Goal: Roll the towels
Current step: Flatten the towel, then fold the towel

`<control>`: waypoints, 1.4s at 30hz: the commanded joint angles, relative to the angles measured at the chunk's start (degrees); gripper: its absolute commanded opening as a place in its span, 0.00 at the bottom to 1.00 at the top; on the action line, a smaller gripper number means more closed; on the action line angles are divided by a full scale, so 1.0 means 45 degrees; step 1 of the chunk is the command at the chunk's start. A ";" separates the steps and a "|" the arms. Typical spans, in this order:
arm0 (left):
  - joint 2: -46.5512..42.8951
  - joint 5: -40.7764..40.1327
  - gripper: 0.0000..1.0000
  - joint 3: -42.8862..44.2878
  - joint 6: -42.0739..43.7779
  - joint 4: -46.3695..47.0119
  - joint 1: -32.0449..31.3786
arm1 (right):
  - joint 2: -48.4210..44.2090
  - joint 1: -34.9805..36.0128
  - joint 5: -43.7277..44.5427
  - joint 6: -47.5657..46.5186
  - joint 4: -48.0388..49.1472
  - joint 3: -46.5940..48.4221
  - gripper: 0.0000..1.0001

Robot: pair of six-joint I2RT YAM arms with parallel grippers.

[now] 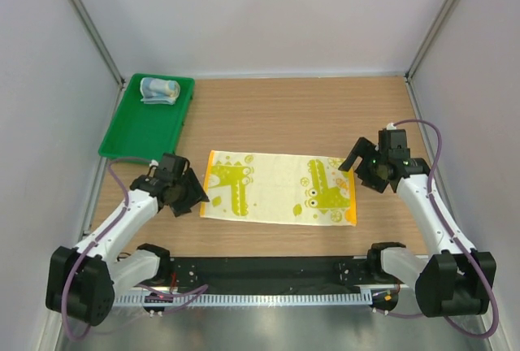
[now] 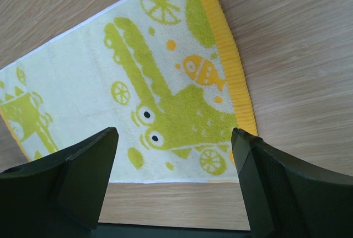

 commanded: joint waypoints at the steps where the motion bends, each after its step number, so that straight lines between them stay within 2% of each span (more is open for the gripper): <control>1: 0.0467 -0.0190 0.64 -0.0341 -0.0627 0.0752 -0.0154 | -0.0101 0.0024 -0.0035 -0.0193 -0.0092 0.0309 0.91; 8: 0.0214 -0.0250 0.62 -0.1317 -0.0784 0.1590 -0.0272 | -0.0179 0.0044 -0.0055 -0.0271 -0.0346 0.0583 0.91; 13: 0.0741 -0.0074 0.60 -0.1688 -0.0764 0.2255 -0.0467 | -0.0219 0.0044 0.0082 -0.0271 -0.0463 0.0778 0.91; 16: 0.1034 0.0101 0.54 -0.1864 -0.0745 0.2761 -0.0487 | -0.0121 0.0024 0.0083 -0.0310 -0.0522 0.0798 0.91; 17: 0.1073 0.0179 0.52 -0.1942 -0.0745 0.2899 -0.0525 | -0.0102 0.0024 0.0083 -0.0310 -0.0522 0.0779 0.91; 18: 0.1190 0.0219 0.44 -0.1943 -0.0725 0.2977 -0.0526 | -0.0121 0.0044 0.0044 -0.0310 -0.0503 0.0720 0.91; 20: 0.1307 0.0258 0.40 -0.1885 -0.0647 0.3134 -0.0565 | -0.0276 0.0044 0.0024 -0.0329 -0.0347 0.0584 0.91; 23: 0.1425 0.0355 0.27 -0.1748 -0.0510 0.3134 -0.0565 | -0.0998 0.0024 0.0200 -0.0057 -0.0171 0.0213 0.92; 24: 0.1406 0.0395 0.17 -0.1689 -0.0491 0.3134 -0.0565 | -0.1155 0.0024 0.0219 0.0041 -0.0132 -0.0020 0.92; 28: 0.1094 0.0629 0.01 -0.1475 -0.0490 0.2960 -0.0565 | -0.1488 0.0044 0.0102 0.1036 -0.0520 -0.0743 0.90; 32: -0.0015 0.0493 0.00 -0.1201 -0.0647 0.2159 -0.0565 | -0.2343 0.0044 0.0081 0.1954 -0.0581 -0.2051 0.85; 37: -0.1522 -0.0111 0.00 -0.1103 -0.1037 0.0851 -0.0565 | -0.4141 0.0044 0.1956 0.2872 -0.1341 -0.3127 0.82; 40: -0.2129 -0.0171 0.00 -0.1180 -0.1174 0.0517 -0.0565 | -0.4380 0.0044 0.2114 0.3167 -0.1304 -0.3459 0.75; 42: -0.2285 -0.0152 0.00 -0.1298 -0.1330 0.0478 -0.0584 | -0.3604 0.0024 0.1997 0.3031 -0.1303 -0.3615 0.66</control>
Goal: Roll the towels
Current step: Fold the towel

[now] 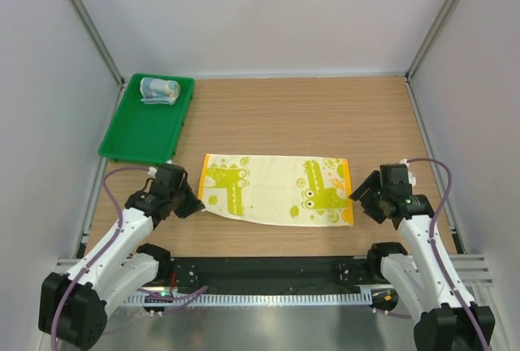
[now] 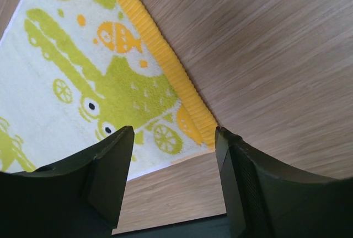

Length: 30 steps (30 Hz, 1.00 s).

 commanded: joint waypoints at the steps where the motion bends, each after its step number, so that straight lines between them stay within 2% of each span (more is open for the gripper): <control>1: -0.0275 -0.0278 0.00 0.0188 -0.0393 -0.0614 -0.0060 | 0.0894 0.0024 0.0331 0.0194 0.0270 -0.0245 0.66; 2: -0.0256 -0.0298 0.00 0.0149 -0.0393 -0.0615 -0.0079 | 0.1167 0.0063 0.0272 0.0095 0.0290 -0.0362 0.66; 3: -0.0255 -0.0317 0.00 0.0130 -0.0413 -0.0615 -0.0079 | 0.1344 0.0083 0.0252 0.0017 0.0329 -0.0421 0.61; 11: 0.0174 -0.0356 0.00 -0.0007 -0.0432 -0.0362 -0.0138 | 0.2399 0.1390 0.0583 0.0269 0.0271 -0.0401 0.64; 18: 0.0233 -0.0786 0.00 0.0032 -0.0374 -0.0341 -0.0138 | 0.2576 0.2035 0.0719 0.0426 0.0233 -0.0539 0.57; 26: 0.0428 -0.0825 0.00 0.0208 -0.0237 -0.0322 -0.0138 | 0.3045 0.2289 0.0486 0.0329 0.0466 -0.0753 0.44; 30: 0.0525 -0.0923 0.00 0.0130 -0.0257 -0.0224 -0.0118 | 0.3026 0.2387 0.0447 0.0349 0.0486 -0.0890 0.29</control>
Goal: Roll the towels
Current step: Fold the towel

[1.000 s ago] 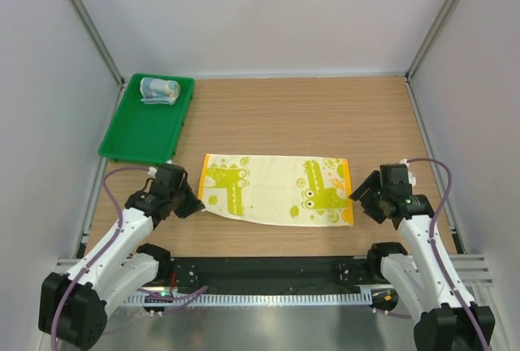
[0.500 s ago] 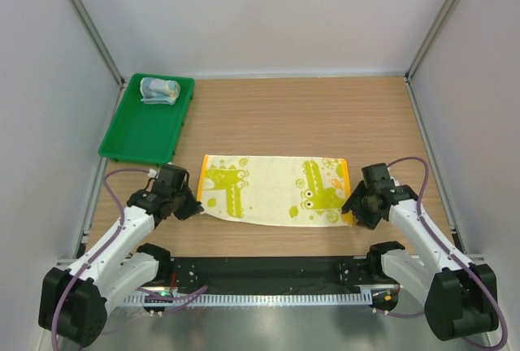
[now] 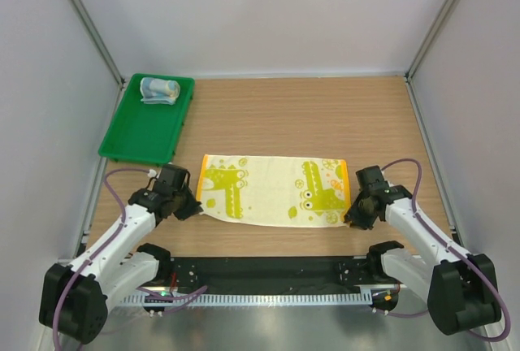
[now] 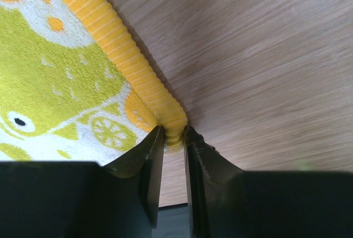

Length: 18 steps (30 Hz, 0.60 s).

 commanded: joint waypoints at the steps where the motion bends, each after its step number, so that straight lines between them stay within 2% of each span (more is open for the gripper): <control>1: 0.0050 -0.0345 0.00 0.0115 0.0011 0.0237 -0.0031 | 0.0014 0.0129 0.0000 0.0067 0.0258 -0.0069 0.27; 7: -0.0047 -0.0325 0.00 0.0037 -0.0009 0.0296 -0.0031 | -0.0102 0.0188 -0.0176 -0.0011 0.0219 -0.0011 0.06; 12: -0.0028 -0.0462 0.00 -0.0002 -0.0048 0.0296 -0.0031 | -0.0513 0.0207 -0.0254 -0.0011 0.0140 0.0457 0.03; 18: -0.0339 0.0065 0.00 -0.0489 -0.0516 0.0510 -0.0070 | 0.0072 0.0188 -0.0254 -0.0460 0.0042 0.1571 0.01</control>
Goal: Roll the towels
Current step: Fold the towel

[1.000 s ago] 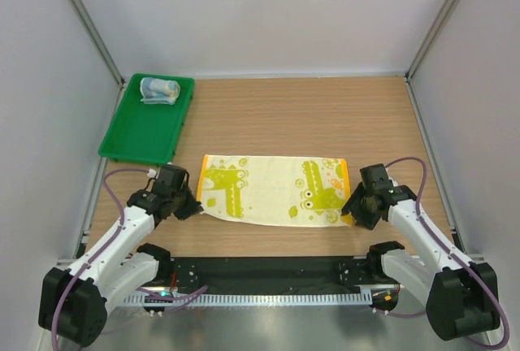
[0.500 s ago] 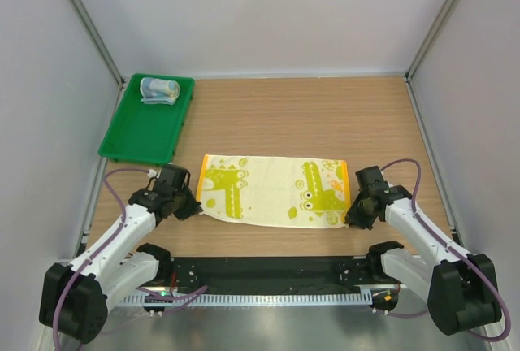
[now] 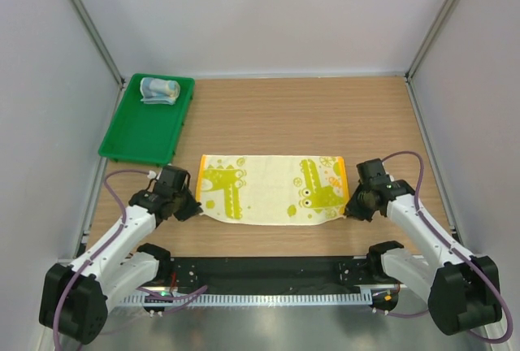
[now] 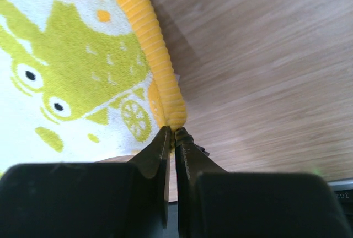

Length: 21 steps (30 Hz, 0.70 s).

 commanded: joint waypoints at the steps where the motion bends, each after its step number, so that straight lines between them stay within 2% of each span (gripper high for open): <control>1: -0.0476 0.0153 0.00 -0.0471 -0.0526 0.0375 -0.0090 | 0.0175 0.0086 -0.0031 -0.0339 0.0184 0.0910 0.01; 5: -0.1140 0.0172 0.00 -0.1173 -0.1014 0.0394 -0.0343 | 0.0253 0.0066 -0.0519 -0.0144 0.0320 0.1320 0.01; 12: -0.0907 0.0426 0.00 -0.1078 -0.1406 0.0258 -0.1398 | -0.0195 0.0086 0.0160 -0.0476 -0.0538 0.1868 0.01; 21: 0.0029 -0.0059 0.00 0.0072 -0.0255 0.0045 -0.1437 | 0.0720 0.0066 -0.0031 -0.0495 -0.0032 0.2356 0.01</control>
